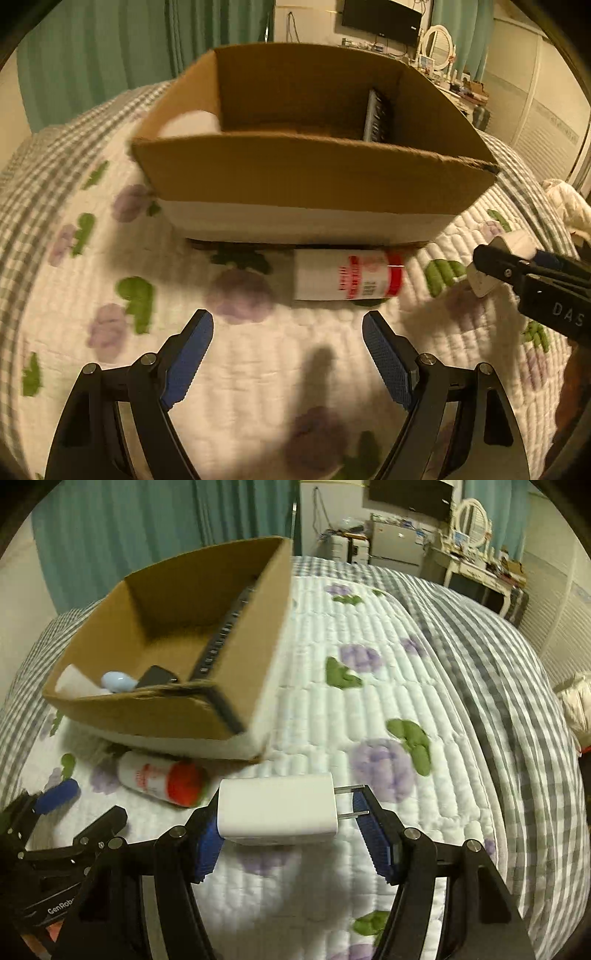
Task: Organize rigid objects
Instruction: 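Grasp the red-capped white bottle with the left tool while the right tool holds the charger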
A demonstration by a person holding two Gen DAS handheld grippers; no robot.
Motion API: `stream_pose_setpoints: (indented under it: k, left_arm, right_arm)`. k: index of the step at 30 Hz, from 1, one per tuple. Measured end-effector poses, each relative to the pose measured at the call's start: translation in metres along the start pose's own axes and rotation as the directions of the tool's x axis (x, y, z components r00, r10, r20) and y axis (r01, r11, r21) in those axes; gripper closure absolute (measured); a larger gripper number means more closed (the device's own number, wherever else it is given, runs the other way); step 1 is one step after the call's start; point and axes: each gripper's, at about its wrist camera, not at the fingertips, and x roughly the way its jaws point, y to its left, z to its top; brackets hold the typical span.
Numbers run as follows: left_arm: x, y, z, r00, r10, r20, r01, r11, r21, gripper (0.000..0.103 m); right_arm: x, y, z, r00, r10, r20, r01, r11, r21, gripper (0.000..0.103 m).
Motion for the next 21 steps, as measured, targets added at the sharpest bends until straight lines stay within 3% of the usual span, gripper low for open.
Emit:
stream_pose_setpoints:
  k: [4,13,21]
  left_arm:
    - [0.009,-0.016,0.001,0.999,-0.032,-0.005,0.033,0.999,0.026,0.018]
    - [0.035,-0.03,0.018,0.999,-0.038,-0.016,0.038,0.999,0.009,0.018]
    - [0.058,-0.042,0.035,0.999,0.029,-0.028,-0.028,0.999,0.022,0.018]
  right_arm:
    - [0.01,-0.014,-0.006,0.999,0.037,-0.01,-0.036,0.998,0.054,0.038]
    - [0.018,-0.02,-0.003,0.998,0.06,0.013,-0.06,0.997,0.051,0.038]
    - [0.023,-0.021,-0.001,0.998,0.063,0.015,-0.064,0.996,0.054,0.038]
